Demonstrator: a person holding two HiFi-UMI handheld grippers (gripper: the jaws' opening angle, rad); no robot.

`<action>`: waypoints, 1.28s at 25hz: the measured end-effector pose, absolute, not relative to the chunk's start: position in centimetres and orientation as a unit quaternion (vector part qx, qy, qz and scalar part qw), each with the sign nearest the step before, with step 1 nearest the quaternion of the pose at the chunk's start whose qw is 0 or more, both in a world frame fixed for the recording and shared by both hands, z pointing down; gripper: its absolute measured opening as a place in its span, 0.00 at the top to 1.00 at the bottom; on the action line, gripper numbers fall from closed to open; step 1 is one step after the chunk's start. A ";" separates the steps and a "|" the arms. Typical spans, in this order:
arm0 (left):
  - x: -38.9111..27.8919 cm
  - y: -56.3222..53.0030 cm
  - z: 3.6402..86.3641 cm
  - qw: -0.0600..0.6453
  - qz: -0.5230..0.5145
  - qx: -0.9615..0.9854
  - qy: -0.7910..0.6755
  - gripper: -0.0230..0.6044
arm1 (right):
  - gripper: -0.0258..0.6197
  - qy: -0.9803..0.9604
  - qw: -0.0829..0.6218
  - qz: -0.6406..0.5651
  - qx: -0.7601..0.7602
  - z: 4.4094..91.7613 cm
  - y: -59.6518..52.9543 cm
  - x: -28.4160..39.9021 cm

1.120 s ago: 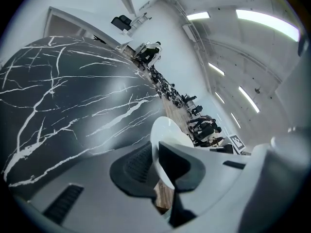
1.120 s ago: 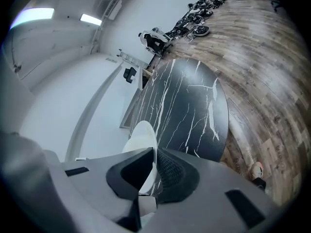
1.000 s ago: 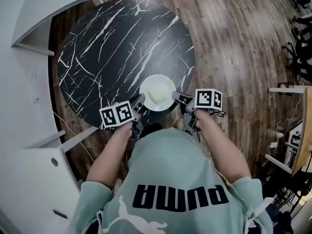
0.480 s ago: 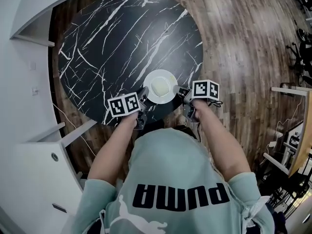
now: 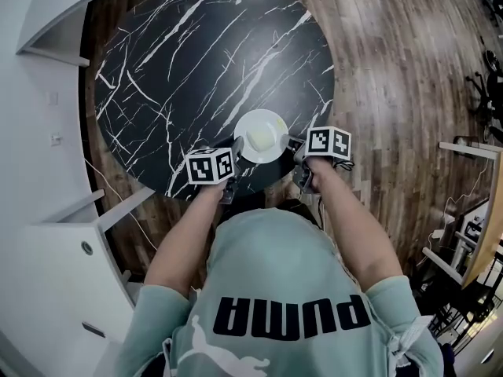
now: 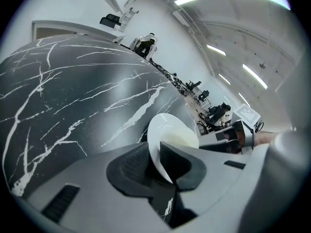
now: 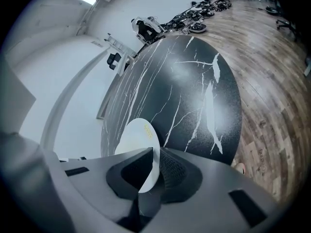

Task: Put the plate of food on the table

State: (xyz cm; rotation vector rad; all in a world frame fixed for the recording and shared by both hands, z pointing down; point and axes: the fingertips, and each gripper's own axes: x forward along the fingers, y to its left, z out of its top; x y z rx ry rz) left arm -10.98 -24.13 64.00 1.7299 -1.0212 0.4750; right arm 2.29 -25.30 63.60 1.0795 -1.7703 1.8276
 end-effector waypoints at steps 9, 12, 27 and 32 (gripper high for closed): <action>-11.2 -24.2 64.4 0.425 0.274 0.749 -0.428 0.82 | 0.91 -0.627 0.210 0.642 0.388 64.3 -25.1 2.3; -11.4 -24.3 63.9 0.372 0.302 0.764 -0.432 0.81 | 0.91 -0.637 0.216 0.629 0.389 64.0 -25.4 2.5; -10.3 -23.1 53.4 0.245 0.173 0.820 -0.487 0.95 | 0.94 -0.819 0.207 0.319 0.428 49.7 -24.6 2.0; -7.7 -21.0 50.9 0.262 0.152 0.833 -0.462 0.95 | 0.95 -0.839 0.196 0.264 0.433 46.3 -22.1 2.0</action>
